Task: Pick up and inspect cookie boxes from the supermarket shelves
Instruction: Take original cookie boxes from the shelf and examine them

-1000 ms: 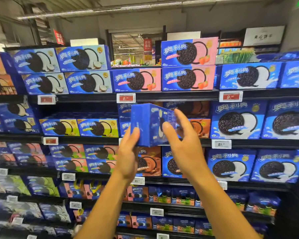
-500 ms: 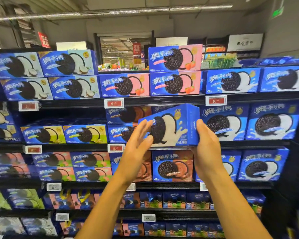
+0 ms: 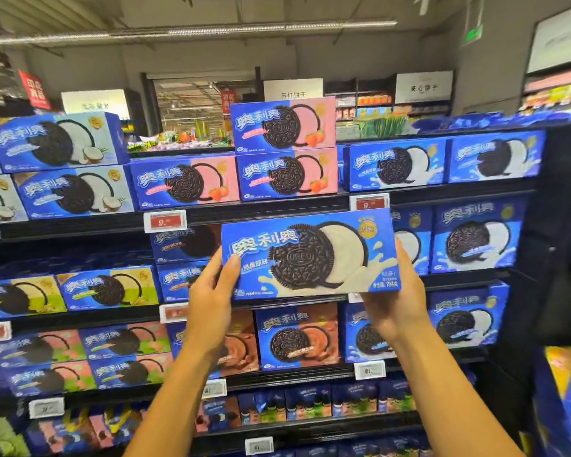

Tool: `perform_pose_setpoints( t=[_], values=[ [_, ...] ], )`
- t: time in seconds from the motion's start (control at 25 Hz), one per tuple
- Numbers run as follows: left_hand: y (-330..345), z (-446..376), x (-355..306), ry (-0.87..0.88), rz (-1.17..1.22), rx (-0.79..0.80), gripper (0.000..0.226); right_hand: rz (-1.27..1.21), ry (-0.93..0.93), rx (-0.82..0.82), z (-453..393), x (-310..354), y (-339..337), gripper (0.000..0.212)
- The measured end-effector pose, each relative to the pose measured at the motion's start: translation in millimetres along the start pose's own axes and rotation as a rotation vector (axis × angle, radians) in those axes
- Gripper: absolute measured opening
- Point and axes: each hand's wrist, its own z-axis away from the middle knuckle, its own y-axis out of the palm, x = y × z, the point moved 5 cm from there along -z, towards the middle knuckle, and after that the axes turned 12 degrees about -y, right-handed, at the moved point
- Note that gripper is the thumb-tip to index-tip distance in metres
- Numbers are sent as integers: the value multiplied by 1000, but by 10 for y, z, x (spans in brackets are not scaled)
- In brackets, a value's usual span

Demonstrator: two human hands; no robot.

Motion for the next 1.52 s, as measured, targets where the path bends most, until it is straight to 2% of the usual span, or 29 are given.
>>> perform_pose_setpoints(
  t=[0.08, 0.2, 0.32, 0.44, 0.52, 0.6, 0.72, 0.84, 0.92, 1.08, 1.32, 1.52],
  values=[
    [163, -94, -39, 21, 31, -39, 51, 161, -164, -81, -200, 115, -137, 27],
    [493, -187, -159, 77, 56, -114, 46, 334, -370, -154, -441, 384, -302, 40],
    [894, -352, -286, 95, 131, -119, 41, 413, -490, -63, -711, 695, -501, 37],
    [1280, -566, -459, 126, 45, -135, 46, 521, -561, 55, -1055, 1035, -665, 23],
    [1522, -738, -605, 143, -31, -135, 34, 578, -575, 83, -1314, 1214, -747, 7],
    [1784, -946, -779, 196, -132, -132, 26, 636, -574, 92, -1639, 1369, -826, 18],
    [2147, -1302, -1110, 337, -354, -185, 30, 730, -580, 105, -2191, 1541, -877, 24],
    [2449, -1712, -1380, 408, -431, -209, 28, 831, -611, 131, -2713, 1635, -836, 29],
    [2598, -1985, -1448, 389, -447, -251, 33, 903, -670, 178, -3016, 1699, -772, 20],
    [2797, -2245, -1428, 398, -485, -319, 37, 1036, -739, 191, -3485, 1732, -705, 27],
    [2755, -2358, -1355, 372, -555, -405, 25, 1108, -681, 241, -3701, 1526, -700, 26],
    [2807, -2335, -1247, 320, -584, -349, 29, 1079, -643, 260, -3682, 1440, -760, 23]
  ],
)
